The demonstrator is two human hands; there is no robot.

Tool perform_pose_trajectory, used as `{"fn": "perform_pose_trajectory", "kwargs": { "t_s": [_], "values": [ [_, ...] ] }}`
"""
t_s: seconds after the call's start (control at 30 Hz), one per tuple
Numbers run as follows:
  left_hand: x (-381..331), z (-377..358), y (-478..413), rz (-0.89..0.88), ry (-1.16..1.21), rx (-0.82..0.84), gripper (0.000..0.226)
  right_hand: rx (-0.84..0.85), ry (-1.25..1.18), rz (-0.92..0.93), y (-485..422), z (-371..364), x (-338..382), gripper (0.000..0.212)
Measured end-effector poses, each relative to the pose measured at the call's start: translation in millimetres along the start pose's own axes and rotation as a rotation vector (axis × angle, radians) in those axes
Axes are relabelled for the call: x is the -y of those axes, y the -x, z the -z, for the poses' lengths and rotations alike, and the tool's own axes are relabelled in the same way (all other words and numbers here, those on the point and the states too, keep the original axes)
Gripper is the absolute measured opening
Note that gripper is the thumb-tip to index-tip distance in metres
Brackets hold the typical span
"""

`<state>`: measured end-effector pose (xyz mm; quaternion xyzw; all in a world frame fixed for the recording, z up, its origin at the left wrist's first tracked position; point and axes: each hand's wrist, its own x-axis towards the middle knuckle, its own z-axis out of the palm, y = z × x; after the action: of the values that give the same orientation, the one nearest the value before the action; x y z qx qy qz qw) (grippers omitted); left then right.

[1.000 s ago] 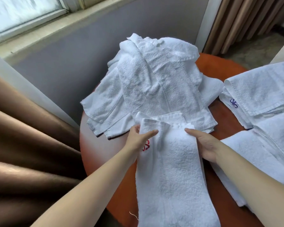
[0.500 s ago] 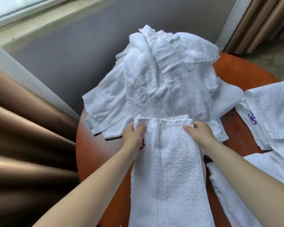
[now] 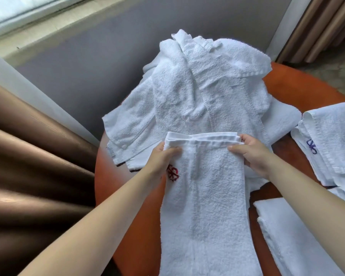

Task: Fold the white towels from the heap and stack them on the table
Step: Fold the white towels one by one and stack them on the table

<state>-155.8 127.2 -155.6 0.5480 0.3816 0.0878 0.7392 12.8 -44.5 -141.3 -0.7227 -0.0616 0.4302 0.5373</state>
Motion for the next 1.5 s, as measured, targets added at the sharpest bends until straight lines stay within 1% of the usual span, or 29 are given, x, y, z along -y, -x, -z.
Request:
{"fn": "perform_pose_trajectory", "kwargs": {
  "t_s": [0.03,0.13,0.17,0.27,0.37,0.43,0.53,0.57,0.63,0.67,0.73,0.77,0.8,0.87,0.9,0.97,1.0,1.1,1.17,1.27,1.3,1.4,1.5],
  "values": [
    [-4.6,0.7,0.9,-0.033,-0.016,0.017,0.021,-0.006,0.023,0.029,1.1,0.4,3.5,0.017],
    [-18.1,6.5,3.3,-0.138,-0.082,0.022,0.045,-0.022,0.078,0.149,7.2,2.5,14.1,0.026],
    [-22.4,8.8,4.7,-0.184,-0.113,0.029,0.047,-0.028,0.134,0.197,10.5,3.1,17.2,0.028],
    [-31.8,12.7,13.1,-0.318,-0.258,0.076,0.044,-0.041,0.337,0.334,24.6,2.8,25.1,0.036],
    [-35.8,17.5,26.7,-0.455,-0.501,0.095,0.042,-0.05,0.576,0.436,41.1,1.2,27.2,0.042],
    [-35.1,22.8,35.0,-0.553,-0.696,0.113,0.035,-0.044,0.779,0.488,52.7,0.8,23.4,0.039],
    [-28.6,32.6,44.3,-0.733,-0.949,0.096,0.025,-0.054,1.027,0.566,65.2,-3.4,7.3,0.024],
    [-25.0,36.0,47.4,-0.771,-0.999,0.1,0.021,-0.067,1.084,0.582,69.7,-5.8,0.1,0.023],
    [-17.9,41.2,55.6,-0.818,-1.077,0.147,0.017,-0.136,1.124,0.632,79.1,-10.2,-14.1,0.027],
    [-14.2,43.4,59.7,-0.864,-1.101,0.164,0.016,-0.184,1.128,0.658,85.2,-12.1,-18.7,0.021],
    [-7.2,48.3,67.1,-1.028,-1.133,0.172,0.015,-0.275,1.137,0.706,99.3,-15.1,-25.6,0.012],
    [-4.9,49.5,71.1,-1.106,-1.148,0.174,0.014,-0.316,1.131,0.719,106.3,-16.3,-29.3,0.017],
    [-3.3,49.8,75.3,-1.169,-1.147,0.172,0.016,-0.351,1.126,0.735,113.4,-17.7,-32.9,0.028],
    [1.6,49.0,82.6,-1.26,-1.115,0.184,0.024,-0.393,1.112,0.786,126.8,-19.5,-41.9,0.048],
    [5.1,48.1,86.9,-1.292,-1.102,0.188,0.029,-0.392,1.105,0.805,133.6,-19.8,-46.9,0.054],
    [15.5,46.7,97.8,-1.331,-1.103,0.19,0.035,-0.371,1.089,0.803,145.1,-18.4,-58.9,0.058],
    [22.0,47.4,102.3,-1.337,-1.104,0.202,0.034,-0.36,1.086,0.792,148.6,-16.6,-65.6,0.06],
    [40.5,49.8,119.2,-1.262,-1.099,0.293,0.025,-0.321,1.081,0.769,156.6,-12.2,-83.3,0.057],
    [51.8,49.9,131.0,-1.179,-1.137,0.326,0.021,-0.291,1.078,0.799,161.7,-10.4,-94.8,0.046],
    [69.2,47.2,147.0,-1.084,-1.203,0.353,0.022,-0.271,1.061,0.845,168.4,-6.9,-115.0,0.025],
    [73.9,45.9,152.3,-1.065,-1.226,0.35,0.023,-0.269,1.05,0.848,169.4,-5.6,-121.5,0.023],
    [85.1,41.0,167.0,-1.059,-1.281,0.335,0.023,-0.26,1.005,0.845,172.3,-3.2,-137.9,0.025],
    [99.7,36.2,181.5,-1.08,-1.348,0.259,0.025,-0.264,0.989,0.864,180.6,-3.2,-154.9,0.05]
  ]
}}
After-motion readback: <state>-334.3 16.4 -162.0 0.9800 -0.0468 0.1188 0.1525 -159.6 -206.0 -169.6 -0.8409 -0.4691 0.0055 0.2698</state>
